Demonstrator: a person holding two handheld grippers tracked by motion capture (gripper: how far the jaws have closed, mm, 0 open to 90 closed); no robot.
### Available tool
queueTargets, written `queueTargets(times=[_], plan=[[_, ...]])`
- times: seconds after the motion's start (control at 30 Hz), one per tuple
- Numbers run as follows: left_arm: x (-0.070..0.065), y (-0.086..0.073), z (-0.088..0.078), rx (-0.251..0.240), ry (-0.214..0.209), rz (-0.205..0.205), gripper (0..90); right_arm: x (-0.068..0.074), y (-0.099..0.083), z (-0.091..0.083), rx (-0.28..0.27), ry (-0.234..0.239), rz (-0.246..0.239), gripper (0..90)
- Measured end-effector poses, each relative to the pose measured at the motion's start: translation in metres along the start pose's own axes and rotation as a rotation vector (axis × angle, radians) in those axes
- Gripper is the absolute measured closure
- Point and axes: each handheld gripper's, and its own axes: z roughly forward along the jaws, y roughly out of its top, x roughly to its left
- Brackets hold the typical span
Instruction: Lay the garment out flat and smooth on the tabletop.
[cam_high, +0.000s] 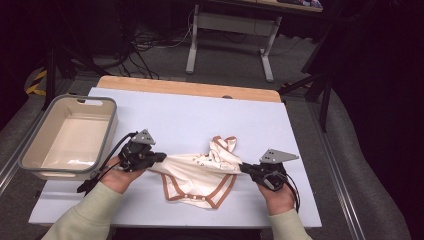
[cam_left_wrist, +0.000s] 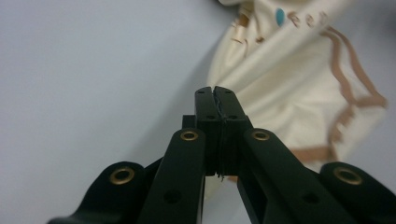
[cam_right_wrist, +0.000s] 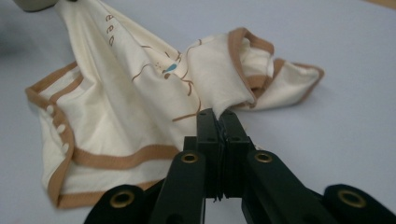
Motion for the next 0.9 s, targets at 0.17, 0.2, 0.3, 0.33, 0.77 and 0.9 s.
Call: queueTargets(times=[0.17, 0.2, 0.3, 0.33, 0.77, 0.9], plan=[[-0.019, -0.013, 0.010, 0.119, -0.157, 0.047, 89.0, 0.005, -0.022, -0.015, 0.057, 0.008, 0.064, 88.7], [-0.023, -0.013, 0.012, 0.129, -0.170, 0.060, 88.7, 0.007, -0.026, -0.018, 0.073, 0.003, 0.078, 88.7], [-0.025, -0.009, 0.011, 0.109, -0.186, 0.067, 83.3, 0.013, -0.035, -0.024, 0.133, -0.011, 0.102, 88.2], [-0.023, -0.006, 0.009, 0.095, -0.185, 0.052, 80.0, 0.013, -0.036, -0.027, 0.141, -0.016, 0.109, 86.1], [-0.014, 0.040, 0.072, 0.064, -0.151, 0.018, 60.2, 0.011, 0.022, 0.023, 0.001, 0.018, -0.051, 55.3], [-0.017, 0.050, 0.097, 0.101, -0.133, 0.038, 64.2, 0.005, 0.033, 0.053, 0.040, 0.037, -0.046, 54.6]])
